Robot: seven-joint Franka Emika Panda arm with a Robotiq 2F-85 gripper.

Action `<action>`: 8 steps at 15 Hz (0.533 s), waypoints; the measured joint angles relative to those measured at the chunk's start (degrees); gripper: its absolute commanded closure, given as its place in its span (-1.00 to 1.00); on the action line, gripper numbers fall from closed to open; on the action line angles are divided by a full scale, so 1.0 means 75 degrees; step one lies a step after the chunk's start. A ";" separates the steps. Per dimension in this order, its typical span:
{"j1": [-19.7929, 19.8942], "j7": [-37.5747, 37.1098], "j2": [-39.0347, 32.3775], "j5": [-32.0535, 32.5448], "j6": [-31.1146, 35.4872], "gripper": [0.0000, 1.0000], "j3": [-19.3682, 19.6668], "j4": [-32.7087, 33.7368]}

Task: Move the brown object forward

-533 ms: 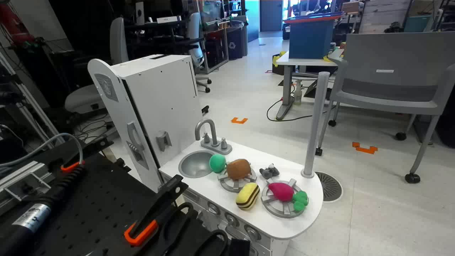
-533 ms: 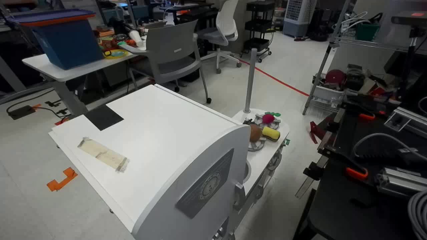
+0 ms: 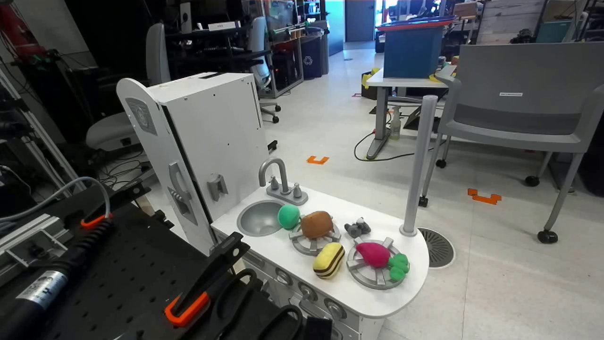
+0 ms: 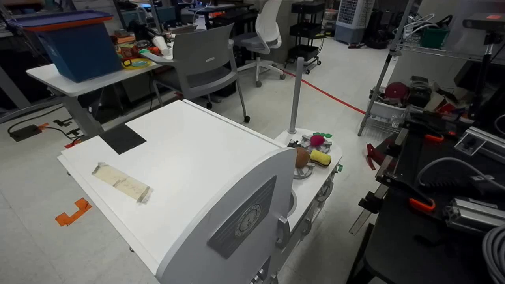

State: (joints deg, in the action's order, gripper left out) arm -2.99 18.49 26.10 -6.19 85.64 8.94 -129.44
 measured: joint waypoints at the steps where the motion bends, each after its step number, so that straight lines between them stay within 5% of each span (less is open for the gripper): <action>1: 0.0006 -0.0034 -0.0123 0.0000 0.0145 -1.00 -0.0031 0.0002; 8: 0.0024 -0.0756 -0.2865 0.0106 0.2901 -1.00 -0.0398 0.0306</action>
State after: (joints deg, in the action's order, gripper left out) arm -2.81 12.81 4.61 -5.40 107.40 5.95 -127.15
